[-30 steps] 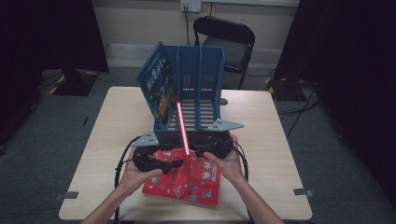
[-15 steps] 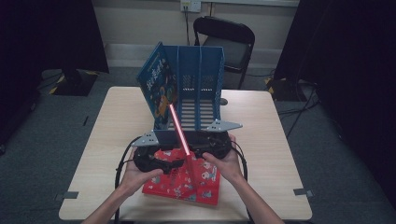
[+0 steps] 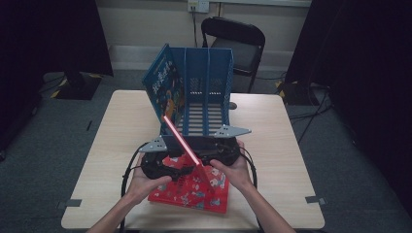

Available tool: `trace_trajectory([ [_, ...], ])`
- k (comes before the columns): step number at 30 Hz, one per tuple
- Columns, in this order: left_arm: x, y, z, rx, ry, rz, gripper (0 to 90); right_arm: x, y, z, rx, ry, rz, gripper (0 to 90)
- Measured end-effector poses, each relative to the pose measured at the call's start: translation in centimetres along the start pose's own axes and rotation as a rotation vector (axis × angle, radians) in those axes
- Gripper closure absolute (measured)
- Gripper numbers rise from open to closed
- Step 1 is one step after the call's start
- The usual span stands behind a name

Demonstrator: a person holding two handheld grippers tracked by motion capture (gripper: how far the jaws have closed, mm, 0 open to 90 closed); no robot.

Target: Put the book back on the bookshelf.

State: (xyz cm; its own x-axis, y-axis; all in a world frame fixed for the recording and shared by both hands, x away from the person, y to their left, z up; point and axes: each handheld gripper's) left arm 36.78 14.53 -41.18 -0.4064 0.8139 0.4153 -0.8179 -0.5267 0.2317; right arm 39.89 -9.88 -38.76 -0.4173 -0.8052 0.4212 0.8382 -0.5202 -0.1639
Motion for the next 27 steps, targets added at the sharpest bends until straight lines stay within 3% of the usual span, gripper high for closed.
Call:
trace_trajectory([
  [7,0.2,-0.1,0.1,0.008,0.006,-0.001,19.7,0.3,-0.1,0.0,0.001,0.002,-0.008,26.1],
  [10,0.3,-0.2,0.1,0.005,0.005,-0.003,19.7,0.9,-0.2,0.0,0.028,0.013,-0.02,29.2],
  [15,0.3,-0.2,0.2,0.001,-0.003,0.0,19.6,2.9,-0.3,0.1,0.008,0.039,-0.016,34.4],
  [20,0.3,-0.2,0.2,-0.002,-0.005,0.001,19.7,5.7,-1.1,-0.6,0.036,0.051,-0.038,39.3],
  [27,0.3,-0.2,0.3,-0.003,-0.005,0.005,20.1,9.2,-2.7,-1.9,0.055,0.065,-0.013,45.6],
])
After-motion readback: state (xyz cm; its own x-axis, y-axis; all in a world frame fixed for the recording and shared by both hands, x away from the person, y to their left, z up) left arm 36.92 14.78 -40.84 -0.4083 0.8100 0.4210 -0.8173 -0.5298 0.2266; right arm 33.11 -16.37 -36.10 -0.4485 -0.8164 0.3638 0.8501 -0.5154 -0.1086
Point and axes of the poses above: each handheld gripper's, and its own axes: x roughly backward along the jaws, z roughly out of its top, y roughly to its right, and after that the axes turned 3 degrees about z, right-handed
